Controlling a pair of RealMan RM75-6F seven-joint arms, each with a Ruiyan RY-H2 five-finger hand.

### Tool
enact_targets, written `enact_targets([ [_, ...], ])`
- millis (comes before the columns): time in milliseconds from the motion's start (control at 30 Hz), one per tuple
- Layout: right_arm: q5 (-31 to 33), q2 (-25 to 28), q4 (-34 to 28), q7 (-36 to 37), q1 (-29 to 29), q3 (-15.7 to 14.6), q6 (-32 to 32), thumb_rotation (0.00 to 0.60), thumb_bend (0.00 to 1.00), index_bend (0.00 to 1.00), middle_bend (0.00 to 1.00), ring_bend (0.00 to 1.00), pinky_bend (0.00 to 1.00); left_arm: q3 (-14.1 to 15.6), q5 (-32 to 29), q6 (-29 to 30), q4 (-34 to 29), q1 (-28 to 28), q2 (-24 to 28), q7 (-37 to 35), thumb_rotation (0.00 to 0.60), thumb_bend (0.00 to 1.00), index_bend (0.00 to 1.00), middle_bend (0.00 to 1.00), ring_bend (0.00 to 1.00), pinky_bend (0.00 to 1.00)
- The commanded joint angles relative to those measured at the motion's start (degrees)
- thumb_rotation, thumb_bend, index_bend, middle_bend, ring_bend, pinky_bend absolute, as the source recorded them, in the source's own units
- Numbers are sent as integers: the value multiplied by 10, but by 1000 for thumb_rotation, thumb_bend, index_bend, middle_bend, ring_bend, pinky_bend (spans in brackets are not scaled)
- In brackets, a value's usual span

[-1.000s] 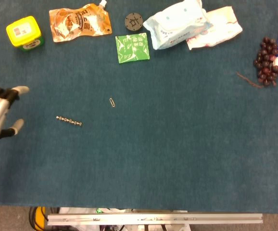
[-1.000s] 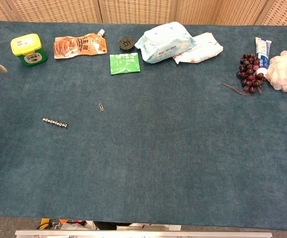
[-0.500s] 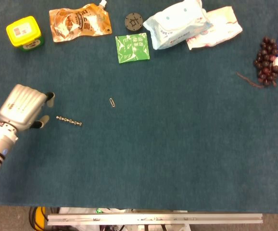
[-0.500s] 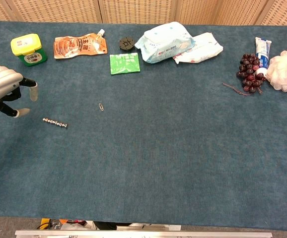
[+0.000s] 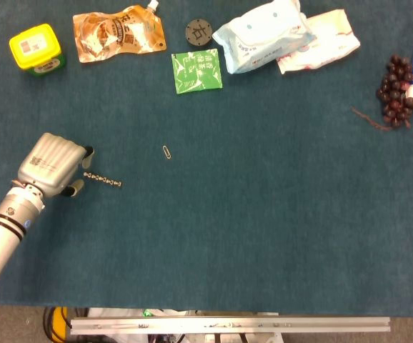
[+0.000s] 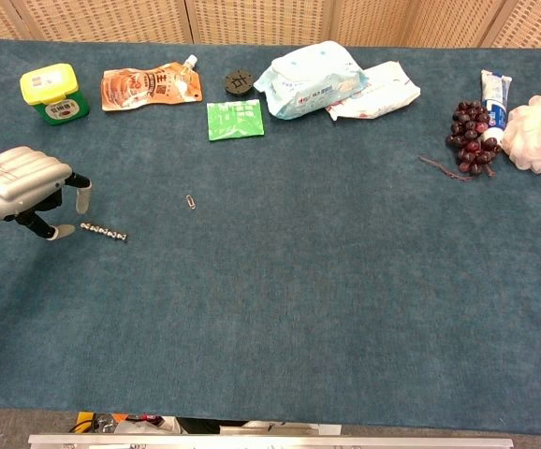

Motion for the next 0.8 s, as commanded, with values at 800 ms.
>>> enact_targets([
  [800, 8, -2, 29, 31, -11, -4, 5, 600, 228, 360, 413, 341, 398, 5, -85, -31, 19, -34, -38, 24, 600, 264, 480, 1000, 1000, 1000],
])
